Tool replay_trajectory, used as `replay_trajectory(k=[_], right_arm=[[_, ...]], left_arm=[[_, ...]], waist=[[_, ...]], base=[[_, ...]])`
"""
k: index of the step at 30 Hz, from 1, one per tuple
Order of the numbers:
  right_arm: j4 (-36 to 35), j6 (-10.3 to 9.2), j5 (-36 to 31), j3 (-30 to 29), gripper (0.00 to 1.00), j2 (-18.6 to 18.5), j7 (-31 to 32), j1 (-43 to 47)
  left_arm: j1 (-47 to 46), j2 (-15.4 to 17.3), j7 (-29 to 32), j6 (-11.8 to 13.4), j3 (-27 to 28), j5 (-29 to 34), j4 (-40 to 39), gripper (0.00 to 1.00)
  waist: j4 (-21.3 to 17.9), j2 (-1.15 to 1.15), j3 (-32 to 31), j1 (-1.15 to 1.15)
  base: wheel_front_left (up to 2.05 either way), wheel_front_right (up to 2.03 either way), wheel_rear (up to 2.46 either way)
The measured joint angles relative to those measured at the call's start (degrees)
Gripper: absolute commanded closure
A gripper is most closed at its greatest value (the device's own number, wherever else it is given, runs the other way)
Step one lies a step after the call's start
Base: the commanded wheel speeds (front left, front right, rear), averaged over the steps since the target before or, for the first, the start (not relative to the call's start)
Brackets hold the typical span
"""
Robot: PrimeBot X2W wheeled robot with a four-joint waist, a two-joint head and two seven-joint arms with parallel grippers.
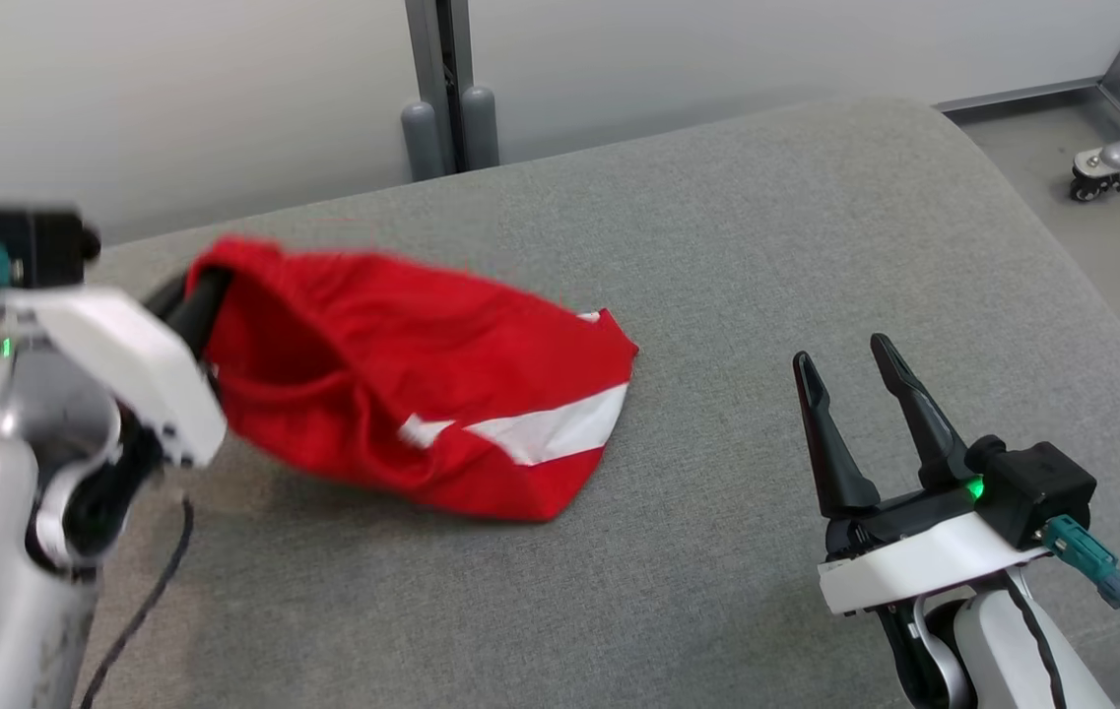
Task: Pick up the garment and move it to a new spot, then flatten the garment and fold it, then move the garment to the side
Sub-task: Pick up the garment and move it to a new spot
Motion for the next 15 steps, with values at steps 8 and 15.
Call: replay_trajectory(k=[8, 15], right_arm=[[0.37, 0.00, -0.09, 0.01, 0.00, 0.05, 0.00, -0.27], [1.20, 0.00, -0.08, 0.88, 0.00, -0.26, 0.00, -0.35]], left_arm=[[4.36, 1.67, -13.73, 0.43, 2.10, 4.91, 14.81, 1.00], [4.07, -1.02, -23.32, -0.38, 0.27, 7.73, 26.88, 0.89]], waist=[[0.74, 0.00, 0.82, 0.00], [2.39, 0.00, -0.13, 0.00]], base=[[0.00, 0.00, 0.00], [0.00, 0.00, 0.00]])
